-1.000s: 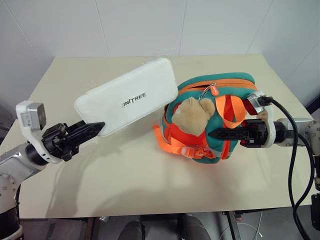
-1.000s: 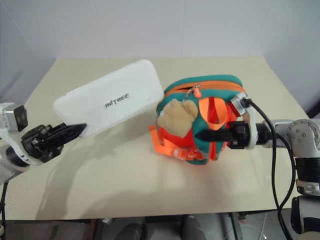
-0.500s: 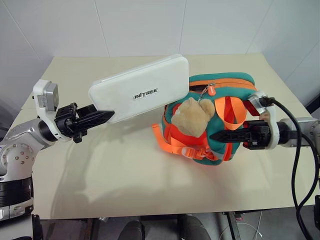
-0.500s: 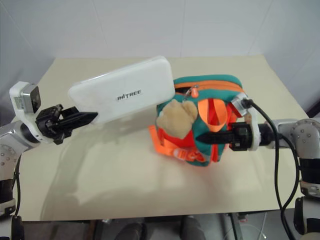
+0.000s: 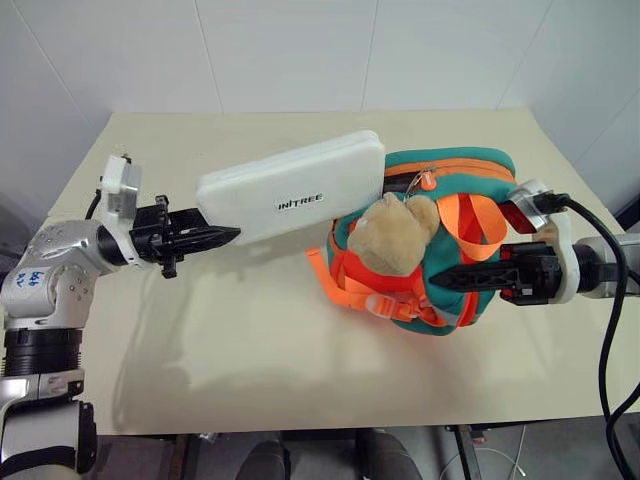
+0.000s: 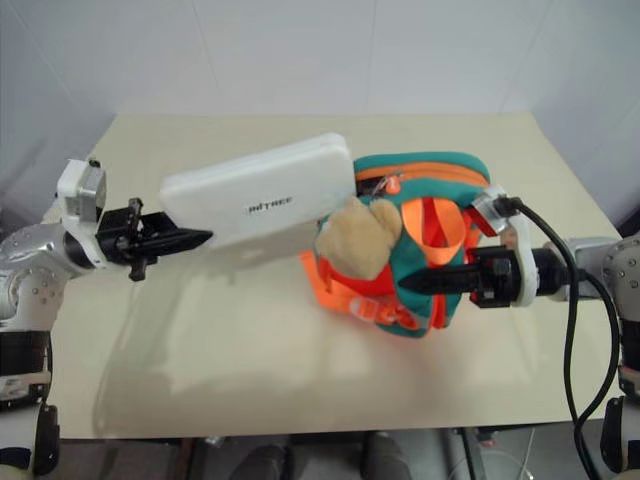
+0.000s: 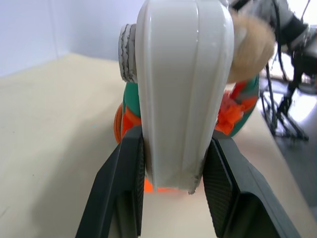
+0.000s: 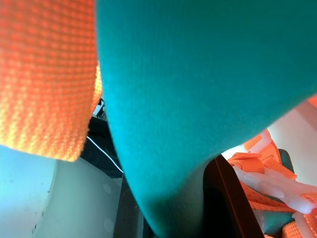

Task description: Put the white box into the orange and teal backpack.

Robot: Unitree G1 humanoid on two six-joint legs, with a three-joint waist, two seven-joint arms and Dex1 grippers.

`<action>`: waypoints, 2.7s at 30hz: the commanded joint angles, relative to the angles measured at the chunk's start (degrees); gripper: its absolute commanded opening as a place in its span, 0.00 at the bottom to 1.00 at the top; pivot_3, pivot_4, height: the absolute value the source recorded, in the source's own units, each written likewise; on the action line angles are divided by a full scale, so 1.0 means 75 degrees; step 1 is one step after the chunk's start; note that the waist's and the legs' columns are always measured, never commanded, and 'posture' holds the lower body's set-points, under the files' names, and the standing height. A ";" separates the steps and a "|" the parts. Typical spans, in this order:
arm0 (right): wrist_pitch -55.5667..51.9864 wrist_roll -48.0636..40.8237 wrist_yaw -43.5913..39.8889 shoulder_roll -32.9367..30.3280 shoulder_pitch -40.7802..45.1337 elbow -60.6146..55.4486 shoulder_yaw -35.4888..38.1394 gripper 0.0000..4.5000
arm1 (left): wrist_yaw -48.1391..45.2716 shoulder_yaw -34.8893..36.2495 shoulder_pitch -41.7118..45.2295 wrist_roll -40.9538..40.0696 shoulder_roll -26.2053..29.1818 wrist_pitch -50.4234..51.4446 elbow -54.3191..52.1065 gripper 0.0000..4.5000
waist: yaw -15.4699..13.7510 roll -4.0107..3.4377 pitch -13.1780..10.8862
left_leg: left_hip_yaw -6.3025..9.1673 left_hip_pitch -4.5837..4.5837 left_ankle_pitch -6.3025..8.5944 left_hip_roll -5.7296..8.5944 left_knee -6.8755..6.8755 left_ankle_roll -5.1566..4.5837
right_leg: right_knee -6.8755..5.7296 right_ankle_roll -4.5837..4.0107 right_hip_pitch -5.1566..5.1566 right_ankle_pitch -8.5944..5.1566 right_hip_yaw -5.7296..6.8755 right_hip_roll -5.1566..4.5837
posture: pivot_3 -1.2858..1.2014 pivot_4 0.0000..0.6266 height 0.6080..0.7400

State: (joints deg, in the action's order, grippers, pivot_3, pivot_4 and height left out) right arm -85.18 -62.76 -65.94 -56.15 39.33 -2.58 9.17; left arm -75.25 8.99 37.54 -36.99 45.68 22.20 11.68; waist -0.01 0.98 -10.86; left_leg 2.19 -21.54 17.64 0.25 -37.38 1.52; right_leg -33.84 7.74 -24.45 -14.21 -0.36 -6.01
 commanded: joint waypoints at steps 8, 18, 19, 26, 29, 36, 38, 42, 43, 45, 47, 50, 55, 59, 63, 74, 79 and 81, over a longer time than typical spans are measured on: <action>-0.0007 -0.0484 0.0264 0.0072 -0.0260 -0.0423 0.0397 0.12 | 0.0144 -0.0327 0.1298 0.1268 -0.0322 -0.1386 0.1190 0.29 | -0.0014 0.0000 0.0000 | 0.0000 -0.0003 0.0000 -0.0002 -0.0004 -0.0001 | 0.0000 0.0003 -0.0001 0.0002 0.0001 0.0003 | 0.52 0.24 1.00; -0.0013 -0.0698 0.0451 0.0113 -0.0338 -0.0498 0.0462 0.12 | -0.0433 -0.1150 0.1968 0.1646 -0.0528 -0.0833 0.1029 0.29 | -0.0032 0.0002 -0.0001 | 0.0002 -0.0012 0.0002 -0.0001 -0.0014 -0.0003 | -0.0001 0.0009 -0.0001 0.0005 0.0000 0.0004 | 0.52 0.24 1.00; -0.0013 -0.0715 0.0457 0.0117 -0.0332 -0.0504 0.0446 0.12 | -0.0500 -0.1334 0.2164 0.1803 -0.0504 -0.0734 0.1120 0.29 | -0.0023 0.0003 -0.0002 | 0.0002 -0.0012 0.0002 -0.0001 -0.0015 -0.0004 | -0.0001 0.0009 -0.0001 0.0005 0.0000 0.0004 | 0.52 0.24 1.00; 0.0047 -0.0711 0.0437 0.0186 -0.0234 -0.0482 0.0266 0.12 | -0.0592 -0.2075 0.3494 0.2580 -0.1137 -0.0707 0.2142 0.29 | -0.0020 0.0003 -0.0002 | 0.0002 -0.0014 0.0004 -0.0001 -0.0022 -0.0008 | -0.0003 0.0010 -0.0002 0.0005 0.0000 0.0009 | 0.52 0.24 1.00; 0.0069 -0.0707 0.0461 0.0272 -0.0221 -0.0526 0.0212 0.12 | -0.0589 -0.2287 0.3815 0.2717 -0.1767 -0.0717 0.2304 0.29 | -0.0027 0.0004 -0.0002 | 0.0005 -0.0023 0.0005 -0.0001 -0.0037 -0.0010 | -0.0005 0.0015 -0.0001 0.0008 -0.0001 0.0011 | 0.52 0.24 1.00; 0.0096 -0.0705 0.0561 0.0458 -0.0264 -0.0626 0.0201 0.12 | -0.0081 -0.2503 0.4099 0.3110 -0.2978 -0.0807 0.2585 0.29 | 0.0001 0.0004 -0.0002 | 0.0009 -0.0059 0.0016 -0.0001 -0.0082 -0.0030 | -0.0003 0.0027 -0.0013 0.0015 0.0000 0.0011 | 0.52 0.24 1.00; 0.0117 -0.0709 0.0603 0.0525 -0.0264 -0.0640 0.0189 0.12 | 0.0036 -0.2548 0.4192 0.3200 -0.3304 -0.0890 0.2747 0.29 | -0.0005 0.0004 -0.0002 | 0.0010 -0.0060 0.0017 -0.0001 -0.0083 -0.0031 | -0.0004 0.0028 -0.0013 0.0015 0.0000 0.0011 | 0.52 0.24 1.00; 0.0154 -0.0715 0.0654 0.0611 -0.0252 -0.0651 0.0173 0.12 | 0.0033 -0.2734 0.4319 0.3445 -0.3752 -0.1213 0.3048 0.29 | -0.0025 0.0004 -0.0002 | 0.0013 -0.0062 0.0018 0.0001 -0.0088 -0.0032 | -0.0003 0.0031 -0.0012 0.0017 -0.0001 0.0012 | 0.52 0.24 1.00; 0.0164 -0.0713 0.0664 0.0626 -0.0249 -0.0652 0.0178 0.12 | 0.0021 -0.2754 0.4311 0.3494 -0.3815 -0.1249 0.3087 0.29 | -0.0032 0.0003 -0.0002 | 0.0013 -0.0063 0.0018 0.0001 -0.0089 -0.0032 | -0.0002 0.0032 -0.0012 0.0018 -0.0001 0.0012 | 0.52 0.24 1.00; 0.0176 -0.0718 0.0680 0.0647 -0.0252 -0.0654 0.0194 0.12 | 0.0149 -0.2774 0.4309 0.3659 -0.3885 -0.1324 0.3187 0.36 | -0.0054 0.0004 -0.0002 | 0.0014 -0.0064 0.0018 0.0002 -0.0090 -0.0032 | -0.0002 0.0032 -0.0012 0.0018 -0.0001 0.0012 | 0.52 0.24 1.00; 0.0194 -0.0737 0.0668 0.0650 -0.0296 -0.0690 0.0218 0.12 | 0.0429 -0.2716 0.4306 0.3790 -0.3940 -0.1317 0.3241 0.50 | -0.0097 0.0004 -0.0002 | 0.0015 -0.0065 0.0018 0.0001 -0.0092 -0.0032 | -0.0002 0.0032 -0.0012 0.0018 -0.0001 0.0012 | 0.52 0.24 1.00; 0.0209 -0.0743 0.0661 0.0663 -0.0333 -0.0728 0.0233 0.12 | 0.0513 -0.2588 0.4246 0.3776 -0.3865 -0.1035 0.3068 0.69 | -0.0173 0.0004 -0.0002 | 0.0017 -0.0069 0.0018 0.0003 -0.0097 -0.0032 | -0.0002 0.0036 -0.0013 0.0020 -0.0001 0.0012 | 0.52 0.24 1.00; 0.0271 -0.0674 0.0633 0.0696 -0.0316 -0.0686 0.0193 0.12 | -0.0042 -0.2112 0.3788 0.3253 -0.3081 -0.0703 0.2231 0.99 | -0.0088 0.0003 -0.0002 | 0.0016 -0.0069 0.0017 0.0000 -0.0095 -0.0032 | -0.0006 0.0034 -0.0018 0.0020 -0.0002 0.0015 | 0.52 0.24 1.00; 0.0349 -0.0637 0.0603 0.0710 -0.0291 -0.0637 0.0119 0.12 | -0.0519 -0.1935 0.3315 0.2972 -0.2316 -0.0527 0.1641 0.99 | 0.0023 0.0002 -0.0002 | 0.0017 -0.0069 0.0017 -0.0003 -0.0091 -0.0031 | -0.0010 0.0031 -0.0024 0.0018 -0.0002 0.0016 | 0.52 0.24 1.00; 0.0440 -0.0600 0.0584 0.0751 -0.0263 -0.0591 0.0016 0.12 | -0.0621 -0.1488 0.3058 0.2720 -0.1692 -0.0567 0.1476 0.99 | 0.0001 0.0003 -0.0002 | 0.0023 -0.0070 0.0017 -0.0002 -0.0099 -0.0031 | -0.0010 0.0032 -0.0017 0.0020 -0.0002 0.0016 | 0.52 0.24 1.00; 0.0566 -0.0550 0.0537 0.0722 -0.0288 -0.0559 -0.0084 0.12 | -0.0772 -0.0909 0.2564 0.1069 -0.1670 0.0496 -0.0359 0.99 | 0.0017 0.0003 -0.0002 | 0.0026 -0.0071 0.0017 -0.0003 -0.0100 -0.0031 | -0.0010 0.0032 -0.0017 0.0021 -0.0003 0.0016 | 0.52 0.24 1.00; 0.0554 -0.0566 0.0564 0.0716 -0.0309 -0.0573 -0.0058 0.12 | -0.0728 -0.1265 0.2250 0.0798 -0.1790 0.0890 -0.1254 0.99 | 0.0015 0.0003 -0.0002 | 0.0025 -0.0069 0.0017 -0.0003 -0.0101 -0.0031 | -0.0018 0.0032 -0.0017 0.0020 -0.0005 0.0017 | 0.52 0.24 1.00; 0.0546 -0.0579 0.0581 0.0717 -0.0324 -0.0587 -0.0041 0.12 | -0.0714 -0.1366 0.2179 0.0718 -0.1873 0.0954 -0.1465 0.99 | 0.0013 0.0003 -0.0002 | 0.0025 -0.0068 0.0017 -0.0002 -0.0103 -0.0030 | -0.0019 0.0032 -0.0016 0.0021 -0.0006 0.0017 | 0.52 0.24 1.00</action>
State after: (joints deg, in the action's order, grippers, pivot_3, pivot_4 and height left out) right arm -81.06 -66.40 -61.09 -50.82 37.04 -6.21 8.82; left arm -80.78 -1.11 53.85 -29.53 31.97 28.95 3.65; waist 0.09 1.00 -10.87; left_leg 2.37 -22.06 17.77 0.23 -38.16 1.29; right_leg -33.98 7.97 -24.57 -14.05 -0.41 -5.89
